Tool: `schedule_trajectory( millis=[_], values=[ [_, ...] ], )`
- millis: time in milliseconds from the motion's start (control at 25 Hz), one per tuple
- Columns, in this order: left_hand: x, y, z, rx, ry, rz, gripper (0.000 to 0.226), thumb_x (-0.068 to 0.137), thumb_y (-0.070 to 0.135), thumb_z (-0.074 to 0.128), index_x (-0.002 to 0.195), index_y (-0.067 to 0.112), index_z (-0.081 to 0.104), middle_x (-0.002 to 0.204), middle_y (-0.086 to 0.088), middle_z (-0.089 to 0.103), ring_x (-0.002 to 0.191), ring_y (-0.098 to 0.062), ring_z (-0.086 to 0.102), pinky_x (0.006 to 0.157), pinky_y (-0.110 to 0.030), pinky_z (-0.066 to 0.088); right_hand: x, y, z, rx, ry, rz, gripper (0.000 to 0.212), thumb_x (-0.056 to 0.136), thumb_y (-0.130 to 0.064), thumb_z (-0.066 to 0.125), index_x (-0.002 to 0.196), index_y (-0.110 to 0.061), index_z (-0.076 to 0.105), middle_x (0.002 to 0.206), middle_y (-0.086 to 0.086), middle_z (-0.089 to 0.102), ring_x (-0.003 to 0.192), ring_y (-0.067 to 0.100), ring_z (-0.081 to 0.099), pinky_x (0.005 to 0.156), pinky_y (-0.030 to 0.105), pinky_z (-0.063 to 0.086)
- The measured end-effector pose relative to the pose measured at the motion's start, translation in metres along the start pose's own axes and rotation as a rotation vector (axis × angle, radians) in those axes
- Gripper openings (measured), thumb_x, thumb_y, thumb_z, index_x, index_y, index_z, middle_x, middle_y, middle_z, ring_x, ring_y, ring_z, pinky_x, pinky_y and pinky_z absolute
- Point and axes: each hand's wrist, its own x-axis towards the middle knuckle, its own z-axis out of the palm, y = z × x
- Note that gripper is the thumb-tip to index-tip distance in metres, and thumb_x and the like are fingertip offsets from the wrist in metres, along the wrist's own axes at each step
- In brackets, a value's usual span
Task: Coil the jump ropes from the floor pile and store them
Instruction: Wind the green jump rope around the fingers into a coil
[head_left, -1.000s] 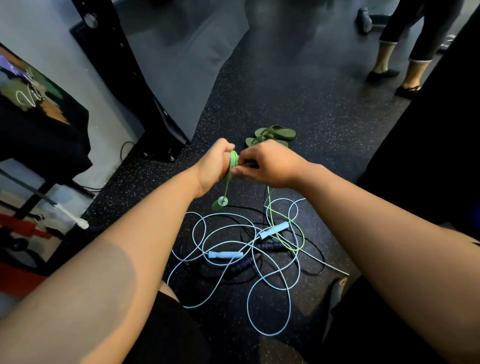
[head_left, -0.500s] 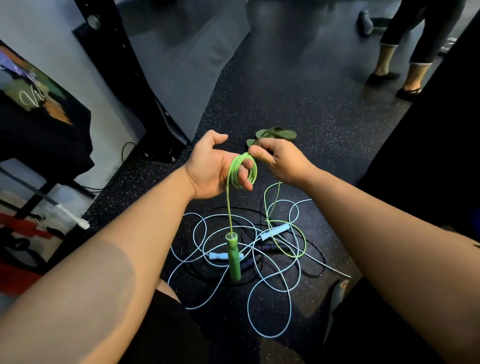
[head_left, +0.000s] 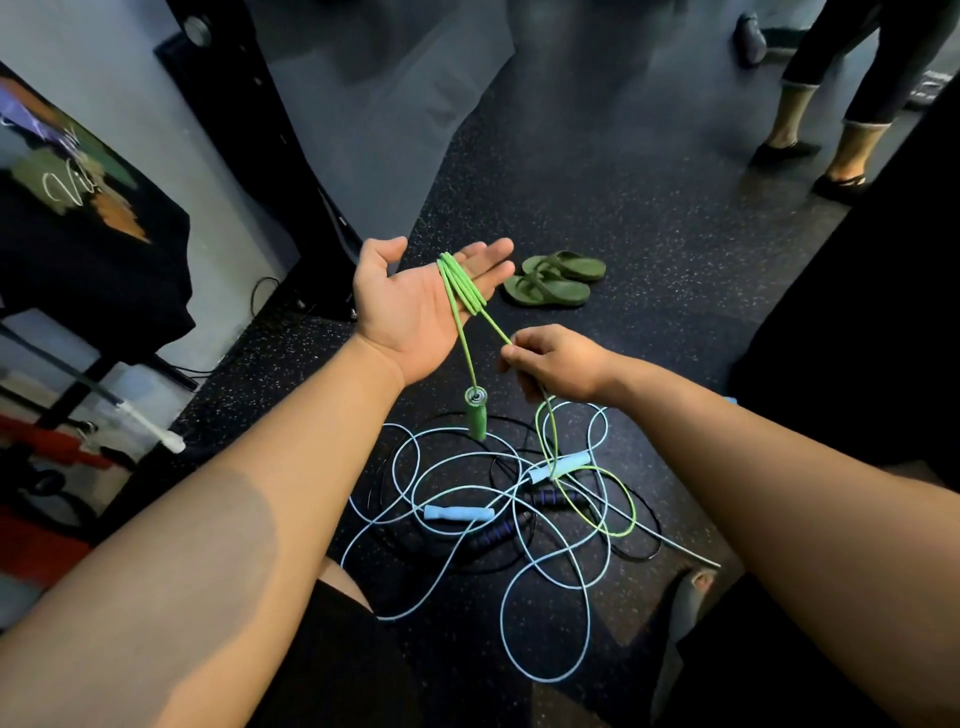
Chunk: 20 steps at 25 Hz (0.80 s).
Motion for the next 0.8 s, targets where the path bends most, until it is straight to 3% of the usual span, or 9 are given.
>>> schedule_trajectory(
  millis=[200,320,440,520,640,800],
  values=[
    [0.014,0.007,-0.012,0.178,0.078,0.013,0.098,0.076,0.052,0.033,0.151,-0.01,0.021,0.144,-0.024,0.054,0.139,-0.036,0.047,0.113,-0.04,0.031,-0.002,-0.013,-0.015,-0.278,-0.061,-0.047,0.027,0.102,-0.029,0.048,0.092,-0.013,0.067,0.063,0.001,0.064,0.05,0.014,0.059,0.054,0.025,0.048],
    [0.018,0.005,-0.016,0.255,0.144,-0.01,0.092,0.083,0.049,0.03,0.152,-0.011,0.018,0.142,-0.026,0.055,0.138,-0.036,0.047,0.115,-0.04,0.031,-0.008,-0.024,-0.023,-0.491,-0.056,-0.122,0.029,0.101,-0.032,0.048,0.089,-0.013,0.067,0.064,-0.003,0.063,0.052,0.008,0.058,0.059,0.027,0.046],
    [0.016,-0.016,-0.006,0.499,0.163,-0.167,0.079,0.091,0.045,0.02,0.145,-0.013,0.031,0.124,-0.029,0.061,0.116,-0.032,0.06,0.103,-0.035,0.044,-0.014,-0.031,-0.029,-0.565,0.051,-0.298,0.029,0.101,-0.031,0.05,0.094,-0.01,0.069,0.075,0.003,0.065,0.063,0.021,0.057,0.065,0.035,0.041],
    [0.011,-0.028,0.001,0.681,0.006,-0.314,0.073,0.086,0.048,0.022,0.122,-0.008,0.051,0.101,-0.02,0.06,0.092,-0.022,0.061,0.088,-0.029,0.048,-0.018,-0.028,-0.033,-0.55,0.109,-0.351,0.028,0.099,-0.034,0.055,0.094,-0.01,0.068,0.075,0.001,0.066,0.066,0.023,0.057,0.062,0.035,0.037],
    [0.005,-0.036,0.005,0.799,-0.099,-0.415,0.064,0.09,0.048,0.01,0.094,-0.001,0.052,0.088,-0.018,0.061,0.087,-0.026,0.062,0.088,-0.033,0.046,-0.024,-0.021,-0.042,-0.438,0.168,-0.359,0.027,0.09,-0.042,0.068,0.084,-0.016,0.065,0.068,-0.004,0.064,0.062,0.017,0.057,0.059,0.034,0.044],
    [-0.003,-0.033,0.012,0.832,-0.085,-0.473,0.077,0.095,0.043,0.004,0.099,-0.012,0.058,0.074,-0.022,0.071,0.077,-0.036,0.069,0.082,-0.03,0.053,-0.029,-0.02,-0.05,-0.353,0.222,-0.404,0.042,0.078,-0.055,0.072,0.079,-0.016,0.059,0.065,-0.004,0.058,0.06,0.018,0.052,0.057,0.035,0.041]
  ],
)
